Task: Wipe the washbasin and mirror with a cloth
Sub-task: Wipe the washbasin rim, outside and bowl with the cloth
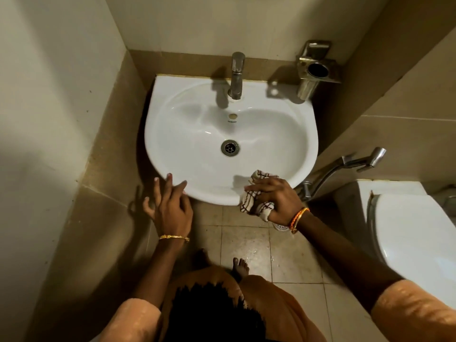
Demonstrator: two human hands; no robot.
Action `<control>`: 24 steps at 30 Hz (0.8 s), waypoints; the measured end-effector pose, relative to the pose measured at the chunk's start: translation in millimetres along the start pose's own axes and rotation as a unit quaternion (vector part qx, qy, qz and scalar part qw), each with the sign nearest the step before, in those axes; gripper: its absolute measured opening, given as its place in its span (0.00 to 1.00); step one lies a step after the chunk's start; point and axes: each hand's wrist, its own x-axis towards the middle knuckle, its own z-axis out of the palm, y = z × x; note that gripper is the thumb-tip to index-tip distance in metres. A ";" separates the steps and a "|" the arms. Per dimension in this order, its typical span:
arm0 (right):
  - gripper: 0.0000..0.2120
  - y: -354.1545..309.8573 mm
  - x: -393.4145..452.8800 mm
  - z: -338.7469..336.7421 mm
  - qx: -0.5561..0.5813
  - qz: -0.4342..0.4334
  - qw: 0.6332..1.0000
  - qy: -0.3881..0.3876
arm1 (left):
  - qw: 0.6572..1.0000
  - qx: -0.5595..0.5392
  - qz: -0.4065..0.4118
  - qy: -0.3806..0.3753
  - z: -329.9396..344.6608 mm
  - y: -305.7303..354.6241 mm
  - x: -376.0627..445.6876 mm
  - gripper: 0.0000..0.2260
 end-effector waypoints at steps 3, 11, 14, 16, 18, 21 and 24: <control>0.11 -0.8 -2.8 -1.5 0.015 0.077 0.995 0.059 | 1.000 -0.001 -0.027 0.000 -3.2 12.4 -5.8 0.16; 0.14 -55.9 15.2 41.6 -0.012 0.113 0.990 0.082 | 0.985 0.109 0.120 -0.064 16.6 57.1 -45.3 0.30; 0.12 -24.2 3.5 22.9 -0.013 0.066 0.996 0.054 | 0.991 0.108 0.061 -0.055 23.7 69.5 -47.3 0.27; 0.10 2.5 -8.1 5.4 0.001 0.060 0.997 0.045 | 0.992 0.105 0.047 -0.047 27.6 74.4 -47.5 0.25; 0.14 32.8 -16.0 -15.7 0.014 0.078 0.995 0.057 | 0.991 0.115 0.041 -0.054 27.1 77.1 -48.0 0.25; 0.21 80.0 -19.2 -43.0 0.025 0.145 0.983 0.113 | 0.989 0.125 0.043 -0.064 25.3 77.7 -49.4 0.25; 0.20 91.4 -11.9 -48.9 0.063 0.291 0.937 0.182 | 0.988 0.130 0.018 -0.080 24.8 88.2 -51.7 0.26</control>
